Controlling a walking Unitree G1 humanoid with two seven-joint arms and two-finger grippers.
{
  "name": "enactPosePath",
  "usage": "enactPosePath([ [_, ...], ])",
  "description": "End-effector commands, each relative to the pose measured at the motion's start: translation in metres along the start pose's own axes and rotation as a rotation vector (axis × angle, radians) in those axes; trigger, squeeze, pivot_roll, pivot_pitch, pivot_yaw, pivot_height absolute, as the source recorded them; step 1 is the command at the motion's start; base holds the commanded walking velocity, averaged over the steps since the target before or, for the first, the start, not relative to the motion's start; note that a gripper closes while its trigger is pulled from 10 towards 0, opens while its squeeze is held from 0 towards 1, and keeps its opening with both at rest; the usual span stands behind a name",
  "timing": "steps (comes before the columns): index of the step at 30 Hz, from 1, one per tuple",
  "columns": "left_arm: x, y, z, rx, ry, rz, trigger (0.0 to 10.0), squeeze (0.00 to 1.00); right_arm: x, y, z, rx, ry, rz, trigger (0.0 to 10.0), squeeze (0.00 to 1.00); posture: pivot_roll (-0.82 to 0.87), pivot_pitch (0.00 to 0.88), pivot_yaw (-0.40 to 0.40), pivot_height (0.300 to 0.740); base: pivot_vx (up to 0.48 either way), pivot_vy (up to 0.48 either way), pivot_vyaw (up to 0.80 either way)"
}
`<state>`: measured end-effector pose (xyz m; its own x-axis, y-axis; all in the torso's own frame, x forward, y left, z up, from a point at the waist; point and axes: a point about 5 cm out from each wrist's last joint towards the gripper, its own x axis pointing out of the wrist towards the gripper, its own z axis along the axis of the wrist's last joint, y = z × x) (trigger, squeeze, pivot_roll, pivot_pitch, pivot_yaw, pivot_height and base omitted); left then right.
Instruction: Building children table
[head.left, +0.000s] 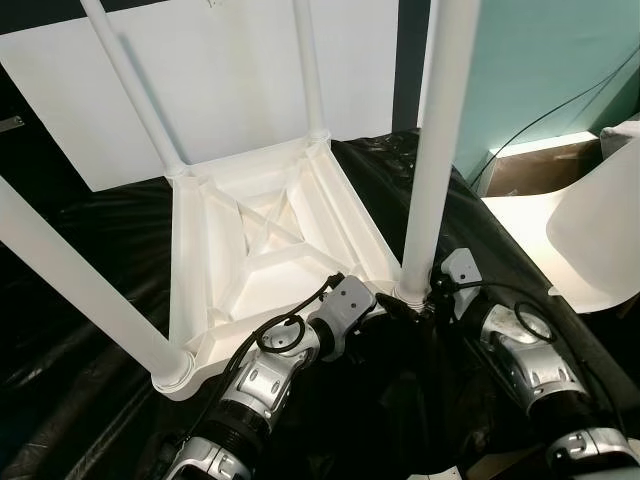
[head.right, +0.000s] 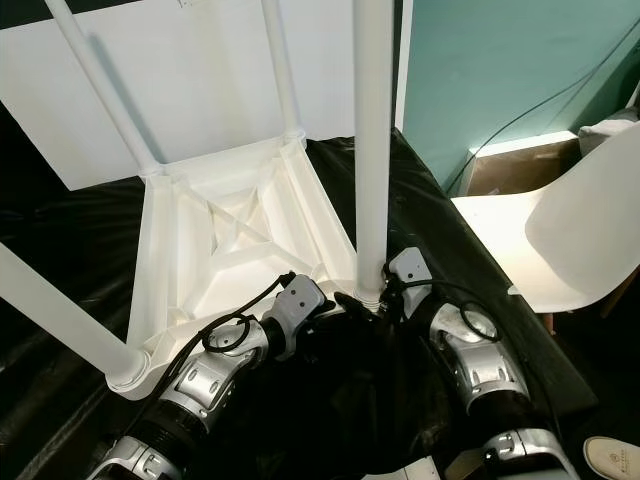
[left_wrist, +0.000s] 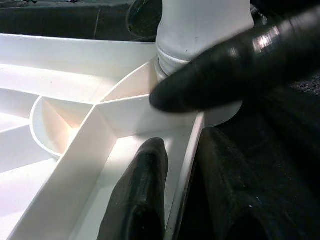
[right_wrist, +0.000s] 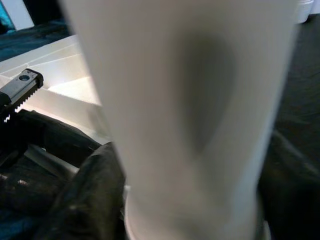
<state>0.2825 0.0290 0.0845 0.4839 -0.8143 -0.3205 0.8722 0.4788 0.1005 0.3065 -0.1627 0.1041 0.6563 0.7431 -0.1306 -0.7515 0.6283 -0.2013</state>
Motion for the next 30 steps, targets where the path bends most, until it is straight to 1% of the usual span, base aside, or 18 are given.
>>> enactPosePath([
  [1,-0.006,-0.007,-0.041,-0.08,0.171,-0.013,10.0,0.0,0.004,0.019,-0.017,0.053,0.066,0.11,0.0,0.0,-0.1,0.0,0.073,0.74,0.0,0.0,0.0],
  [5,-0.007,-0.008,-0.041,-0.08,0.173,-0.013,10.0,0.0,-0.001,0.02,-0.022,0.076,0.084,0.147,0.0,0.0,-0.09,0.0,0.072,0.74,0.0,0.0,0.0],
  [7,-0.007,-0.008,-0.042,-0.083,0.174,-0.013,10.0,0.0,-0.006,0.023,-0.027,0.104,0.097,0.16,0.0,0.0,-0.1,0.0,0.073,0.74,0.0,0.0,0.0],
  [11,-0.007,-0.009,-0.042,-0.084,0.174,-0.014,10.0,0.0,-0.008,0.027,-0.031,0.132,0.1,0.142,0.0,0.0,-0.1,0.0,0.072,0.74,0.0,0.0,0.0],
  [12,-0.008,-0.009,-0.042,-0.084,0.174,-0.015,10.0,0.0,-0.005,0.029,-0.033,0.152,0.073,-0.002,0.0,0.0,-0.1,0.0,0.071,0.74,0.0,0.0,0.0],
  [13,-0.008,-0.009,-0.042,-0.084,0.174,-0.014,10.0,0.0,-0.005,0.03,-0.034,0.132,0.058,-0.1,0.0,0.0,-0.1,0.0,0.071,0.74,0.0,0.0,0.0],
  [14,-0.008,-0.009,-0.042,-0.084,0.174,-0.014,10.0,0.0,-0.005,0.03,-0.034,0.132,0.058,-0.1,0.0,0.0,-0.1,0.0,0.071,0.74,0.0,0.0,0.0],
  [15,-0.008,-0.009,-0.042,-0.083,0.174,-0.014,10.0,0.0,-0.004,0.031,-0.033,0.116,0.047,-0.163,0.0,0.0,-0.1,0.0,0.071,0.74,0.0,0.0,0.0],
  [16,-0.008,-0.009,-0.042,-0.086,0.174,-0.014,10.0,0.0,-0.009,0.03,-0.035,0.106,0.023,-0.423,0.0,0.0,-0.1,0.0,0.071,0.74,0.0,0.0,0.0],
  [17,-0.008,-0.009,-0.042,-0.086,0.174,-0.014,10.0,0.0,-0.009,0.03,-0.035,0.106,0.023,-0.423,0.0,0.0,-0.1,0.0,0.071,0.74,0.0,0.0,0.0],
  [18,-0.009,-0.009,-0.042,-0.087,0.174,-0.015,10.0,0.0,-0.012,0.03,-0.036,0.107,0.018,-0.502,0.0,0.0,-0.1,0.0,0.074,0.74,0.0,0.0,0.0],
  [19,-0.009,-0.009,-0.042,-0.087,0.174,-0.015,10.0,0.0,-0.012,0.03,-0.036,0.107,0.018,-0.502,0.0,0.0,-0.1,0.0,0.074,0.74,0.0,0.0,0.0],
  [21,-0.008,-0.009,-0.042,-0.084,0.175,-0.018,10.0,0.0,-0.014,0.035,-0.038,0.105,0.022,-0.613,0.0,0.0,-0.1,0.0,0.071,0.74,0.0,0.0,0.0],
  [22,-0.008,-0.009,-0.042,-0.084,0.175,-0.018,10.0,0.0,-0.014,0.035,-0.038,0.105,0.022,-0.613,0.0,0.0,-0.1,0.0,0.071,0.74,0.0,0.0,0.0],
  [24,-0.008,-0.009,-0.042,-0.081,0.175,-0.021,10.0,0.0,-0.013,0.034,-0.039,0.116,0.033,-0.684,0.0,0.0,-0.1,0.0,0.073,0.74,0.0,0.0,0.0],
  [28,-0.007,-0.01,-0.041,-0.081,0.174,-0.025,10.0,0.0,-0.009,0.035,-0.038,0.114,0.034,-0.671,0.0,0.0,-0.1,0.0,0.076,0.74,0.0,0.0,0.0],
  [29,-0.007,-0.01,-0.041,-0.08,0.174,-0.023,10.0,0.0,-0.006,0.038,-0.037,0.11,0.037,-0.632,3.5,0.0,-0.1,0.0,0.074,0.74,0.0,0.0,0.0],
  [30,-0.007,-0.009,-0.041,-0.079,0.173,-0.021,10.0,0.0,-0.003,0.041,-0.037,0.102,0.04,-0.617,3.5,0.0,-0.1,0.0,0.074,0.74,0.0,0.0,0.0],
])
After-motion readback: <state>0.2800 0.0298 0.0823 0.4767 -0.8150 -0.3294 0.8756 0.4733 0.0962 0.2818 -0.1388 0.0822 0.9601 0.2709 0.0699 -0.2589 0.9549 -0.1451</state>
